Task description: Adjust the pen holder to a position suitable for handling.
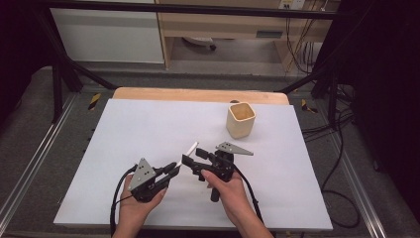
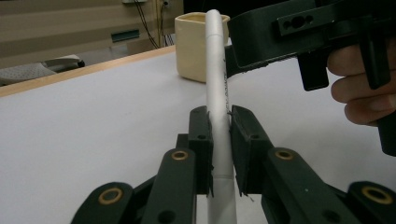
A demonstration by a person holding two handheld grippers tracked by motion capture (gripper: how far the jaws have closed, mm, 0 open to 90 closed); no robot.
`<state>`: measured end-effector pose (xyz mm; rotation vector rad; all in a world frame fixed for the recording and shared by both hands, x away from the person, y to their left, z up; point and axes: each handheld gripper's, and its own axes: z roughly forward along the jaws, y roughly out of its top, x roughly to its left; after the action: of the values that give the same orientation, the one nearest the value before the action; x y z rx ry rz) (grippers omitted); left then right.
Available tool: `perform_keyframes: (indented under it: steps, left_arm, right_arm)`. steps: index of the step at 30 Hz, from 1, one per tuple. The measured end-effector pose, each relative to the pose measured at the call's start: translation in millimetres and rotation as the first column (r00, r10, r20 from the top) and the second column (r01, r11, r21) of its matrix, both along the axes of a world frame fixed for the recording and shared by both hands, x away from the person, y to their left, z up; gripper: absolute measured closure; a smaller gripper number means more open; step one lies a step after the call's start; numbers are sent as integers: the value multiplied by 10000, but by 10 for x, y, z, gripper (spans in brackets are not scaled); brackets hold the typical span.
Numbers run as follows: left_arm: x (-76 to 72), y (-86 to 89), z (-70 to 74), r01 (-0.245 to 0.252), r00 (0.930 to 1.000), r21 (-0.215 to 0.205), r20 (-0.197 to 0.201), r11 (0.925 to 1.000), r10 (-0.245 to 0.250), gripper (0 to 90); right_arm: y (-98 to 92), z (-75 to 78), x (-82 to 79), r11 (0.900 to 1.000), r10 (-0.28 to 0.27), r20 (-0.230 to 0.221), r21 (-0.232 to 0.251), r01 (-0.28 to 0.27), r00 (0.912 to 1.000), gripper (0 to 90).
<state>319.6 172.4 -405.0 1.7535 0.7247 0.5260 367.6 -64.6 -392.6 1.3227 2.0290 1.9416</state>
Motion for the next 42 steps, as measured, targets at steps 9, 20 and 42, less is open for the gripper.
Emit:
perform_keyframes:
  steps: [9,20,42]
  left_arm:
    - [-7,-21,-4,109,9999,-2,50,9999,-109,791]
    - [-9,-26,-6,164,9999,-52,58,9999,-163,791]
    - [39,98,-34,-349,9968,-488,-734,9982,313,540]
  right_arm:
    - [-10,-5,38,9996,30,-179,273,-25,9998,390]
    - [-6,-32,74,9981,106,-345,608,-84,9993,524]
    - [-147,56,72,9986,312,268,415,-323,9992,787]
